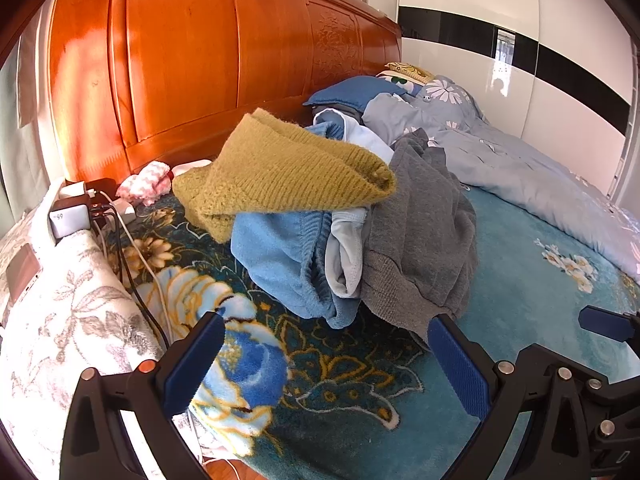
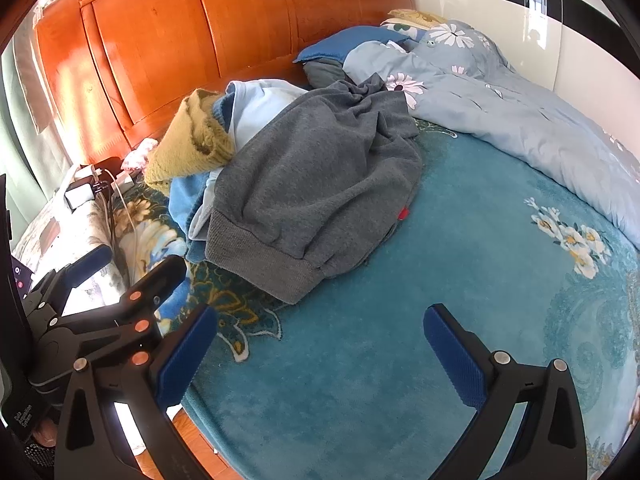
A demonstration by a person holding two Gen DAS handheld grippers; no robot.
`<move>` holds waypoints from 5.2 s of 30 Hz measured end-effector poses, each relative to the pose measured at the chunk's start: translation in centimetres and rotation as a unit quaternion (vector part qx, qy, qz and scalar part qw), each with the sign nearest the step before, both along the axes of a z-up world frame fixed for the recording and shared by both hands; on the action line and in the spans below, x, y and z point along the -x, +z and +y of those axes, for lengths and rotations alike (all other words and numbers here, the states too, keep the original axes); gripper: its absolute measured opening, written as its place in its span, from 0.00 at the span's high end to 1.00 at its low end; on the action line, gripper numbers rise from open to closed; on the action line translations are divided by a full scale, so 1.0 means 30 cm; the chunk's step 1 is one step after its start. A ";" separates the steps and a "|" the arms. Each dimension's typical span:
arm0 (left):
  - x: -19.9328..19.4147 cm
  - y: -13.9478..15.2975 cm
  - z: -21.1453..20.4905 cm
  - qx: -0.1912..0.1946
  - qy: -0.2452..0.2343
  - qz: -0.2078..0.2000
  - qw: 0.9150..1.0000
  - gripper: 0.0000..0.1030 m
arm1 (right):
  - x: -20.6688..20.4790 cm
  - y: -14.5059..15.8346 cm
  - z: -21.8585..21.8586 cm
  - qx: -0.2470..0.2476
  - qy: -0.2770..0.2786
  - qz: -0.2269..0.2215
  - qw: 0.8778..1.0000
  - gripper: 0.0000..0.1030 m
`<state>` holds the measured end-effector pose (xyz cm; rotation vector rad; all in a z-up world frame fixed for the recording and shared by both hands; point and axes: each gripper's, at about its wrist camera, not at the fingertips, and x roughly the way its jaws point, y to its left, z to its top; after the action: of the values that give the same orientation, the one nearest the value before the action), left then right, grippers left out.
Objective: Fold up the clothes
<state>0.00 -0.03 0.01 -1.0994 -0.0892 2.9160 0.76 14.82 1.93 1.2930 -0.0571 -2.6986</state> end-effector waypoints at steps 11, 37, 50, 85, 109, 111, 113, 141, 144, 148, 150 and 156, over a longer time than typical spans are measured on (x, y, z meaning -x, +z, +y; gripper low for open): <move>0.001 0.008 -0.002 0.002 -0.001 0.006 1.000 0.00 | -0.005 0.007 0.009 0.006 -0.002 0.001 1.000 0.00; -0.012 0.009 0.033 0.027 -0.026 0.018 0.999 0.00 | -0.014 0.015 0.020 0.002 -0.012 0.007 1.000 0.00; -0.017 0.008 0.023 0.003 -0.037 0.021 0.999 0.00 | -0.017 0.028 0.019 0.001 -0.013 0.012 1.000 0.00; 0.038 -0.010 -0.034 0.018 -0.022 0.004 1.000 0.00 | -0.030 0.048 0.021 0.005 -0.007 0.030 1.000 0.00; 0.371 0.056 -0.054 0.064 0.003 0.025 0.998 0.28 | -0.049 -0.068 0.267 0.023 -0.072 -0.003 0.997 0.00; 0.377 0.061 -0.058 0.063 -0.001 0.023 0.998 0.53 | -0.049 -0.079 0.278 0.027 -0.074 -0.005 0.997 0.00; 0.378 0.070 -0.067 0.047 -0.005 0.021 0.999 0.77 | -0.050 -0.090 0.285 0.030 -0.074 -0.008 0.997 0.00; 0.303 0.951 0.209 -0.041 -0.172 0.240 0.955 0.93 | -0.171 -0.107 0.514 0.083 -0.123 0.002 0.989 0.00; 0.246 1.000 0.346 -0.049 -0.230 0.251 0.939 0.93 | -0.195 -0.102 0.552 0.086 -0.133 0.007 0.987 0.00; 0.173 1.066 0.503 -0.084 -0.306 0.257 0.913 0.93 | -0.239 -0.091 0.602 0.089 -0.151 0.011 0.984 0.00; 0.110 1.103 0.587 -0.093 -0.347 0.268 0.894 0.93 | -0.273 -0.084 0.642 0.090 -0.166 0.016 0.982 0.00; -0.097 1.190 0.853 -0.127 -0.459 0.270 0.837 0.93 | -0.394 -0.066 0.792 0.093 -0.220 0.026 0.971 0.00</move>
<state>2.90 25.55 35.72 -0.1308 0.0552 2.1086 12.59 38.58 -0.05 1.2749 -0.6464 -2.9880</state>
